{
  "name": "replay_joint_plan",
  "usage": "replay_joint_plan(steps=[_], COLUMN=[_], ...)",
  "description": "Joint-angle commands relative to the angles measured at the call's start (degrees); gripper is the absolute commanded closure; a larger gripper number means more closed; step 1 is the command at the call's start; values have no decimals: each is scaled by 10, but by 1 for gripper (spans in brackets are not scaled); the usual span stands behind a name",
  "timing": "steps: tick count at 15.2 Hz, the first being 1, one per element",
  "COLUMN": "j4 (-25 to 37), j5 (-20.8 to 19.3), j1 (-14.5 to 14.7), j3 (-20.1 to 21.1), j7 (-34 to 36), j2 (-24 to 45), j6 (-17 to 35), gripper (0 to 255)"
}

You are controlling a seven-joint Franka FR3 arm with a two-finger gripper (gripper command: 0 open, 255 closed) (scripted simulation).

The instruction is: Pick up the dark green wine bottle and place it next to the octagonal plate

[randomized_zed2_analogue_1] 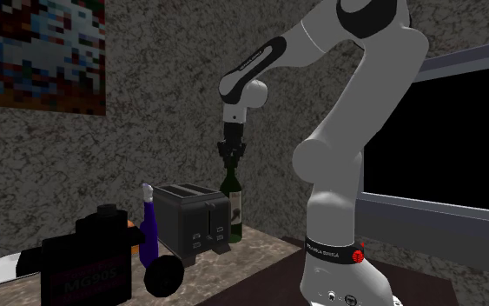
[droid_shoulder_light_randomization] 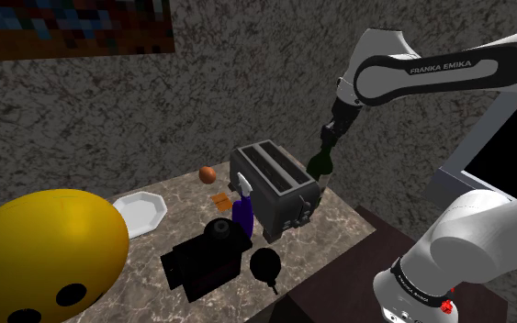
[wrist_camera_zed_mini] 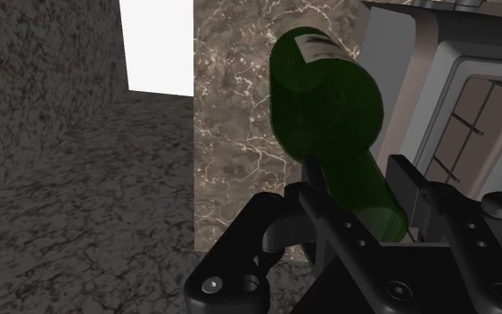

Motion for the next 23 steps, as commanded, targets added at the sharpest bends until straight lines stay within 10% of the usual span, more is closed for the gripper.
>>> replay_joint_plan(steps=[1, 23], j4=[0, 141], j5=[0, 4], j1=[0, 2], j3=[0, 7], j7=[0, 1], j2=[0, -19], j6=[0, -160], gripper=[255, 255])
